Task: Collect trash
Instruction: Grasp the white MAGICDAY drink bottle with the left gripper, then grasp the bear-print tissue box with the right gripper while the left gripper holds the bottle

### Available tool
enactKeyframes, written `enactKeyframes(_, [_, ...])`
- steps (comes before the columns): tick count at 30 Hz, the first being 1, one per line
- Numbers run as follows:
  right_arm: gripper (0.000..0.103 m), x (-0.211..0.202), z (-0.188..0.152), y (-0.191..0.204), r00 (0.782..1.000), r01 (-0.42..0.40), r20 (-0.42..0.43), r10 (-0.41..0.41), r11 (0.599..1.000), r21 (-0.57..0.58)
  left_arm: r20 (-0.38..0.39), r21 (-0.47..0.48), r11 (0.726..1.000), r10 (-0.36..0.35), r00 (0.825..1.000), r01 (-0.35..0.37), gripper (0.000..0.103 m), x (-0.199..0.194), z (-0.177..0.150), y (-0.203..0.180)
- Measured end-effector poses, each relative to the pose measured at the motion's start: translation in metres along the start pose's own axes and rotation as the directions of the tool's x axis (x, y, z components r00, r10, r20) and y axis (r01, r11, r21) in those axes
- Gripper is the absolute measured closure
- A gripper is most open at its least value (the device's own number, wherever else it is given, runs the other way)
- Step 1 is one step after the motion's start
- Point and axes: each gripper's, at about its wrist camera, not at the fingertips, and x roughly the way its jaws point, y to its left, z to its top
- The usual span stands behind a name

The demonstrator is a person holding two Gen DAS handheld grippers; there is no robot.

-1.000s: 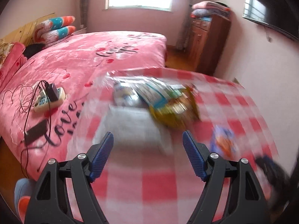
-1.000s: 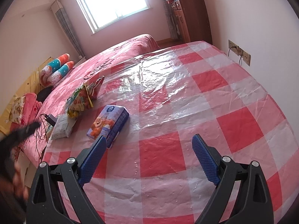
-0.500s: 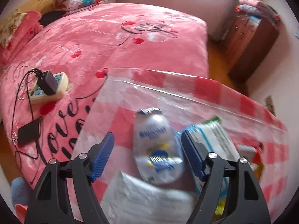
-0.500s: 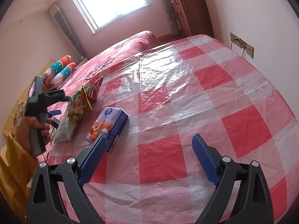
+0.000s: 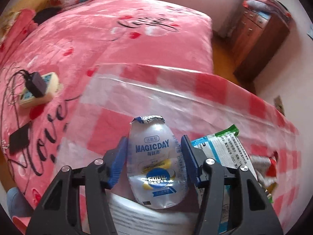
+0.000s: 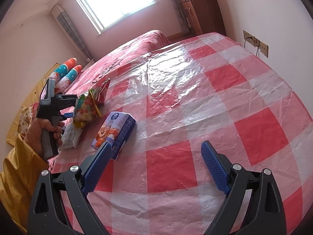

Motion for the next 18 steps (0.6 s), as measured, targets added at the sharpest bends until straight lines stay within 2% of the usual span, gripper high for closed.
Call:
enactKeyframes(7, [0.011, -0.003, 0.001, -0.001, 1.000, -0.012, 0.003, 0.012, 1.000, -0.004, -0.021, 0.194, 0.979, -0.067, 0.998, 0.070, 0.047, -0.020, -0.041, -0.046])
enactKeyframes(13, [0.011, -0.003, 0.001, 0.005, 0.999, -0.037, -0.005, 0.037, 0.999, -0.036, -0.057, 0.332, 0.929, -0.151, 0.987, 0.162, 0.047, -0.044, -0.093, -0.088])
enactKeyframes(18, [0.011, -0.005, 0.001, 0.004, 0.999, -0.052, -0.004, 0.052, 0.998, -0.040, -0.076, 0.396, 0.891, -0.211, 0.975, 0.224, 0.047, -0.063, -0.133, -0.110])
